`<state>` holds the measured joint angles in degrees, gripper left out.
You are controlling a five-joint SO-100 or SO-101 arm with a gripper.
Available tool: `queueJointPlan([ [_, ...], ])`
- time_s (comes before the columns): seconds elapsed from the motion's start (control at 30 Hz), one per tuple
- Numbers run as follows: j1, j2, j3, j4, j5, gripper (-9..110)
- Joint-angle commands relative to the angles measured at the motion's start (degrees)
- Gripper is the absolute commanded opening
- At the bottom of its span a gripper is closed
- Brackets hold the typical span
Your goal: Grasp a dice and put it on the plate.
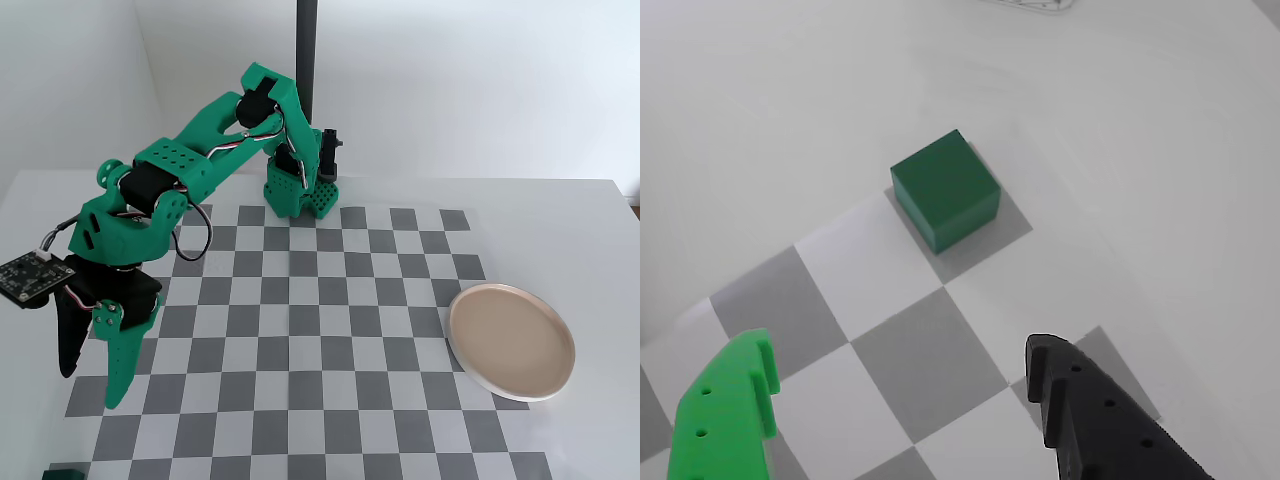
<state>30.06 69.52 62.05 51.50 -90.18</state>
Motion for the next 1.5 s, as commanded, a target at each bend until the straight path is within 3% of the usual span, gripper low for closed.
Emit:
queueJointPlan([
  [0.0,-0.7,-2.2,-12.6,1.2,0.5,22],
  [0.3,-0.4,-18.7,-36.7,9.0,1.1,22],
  [1.47,3.2,-35.3,-47.0,-2.9,2.0,26],
])
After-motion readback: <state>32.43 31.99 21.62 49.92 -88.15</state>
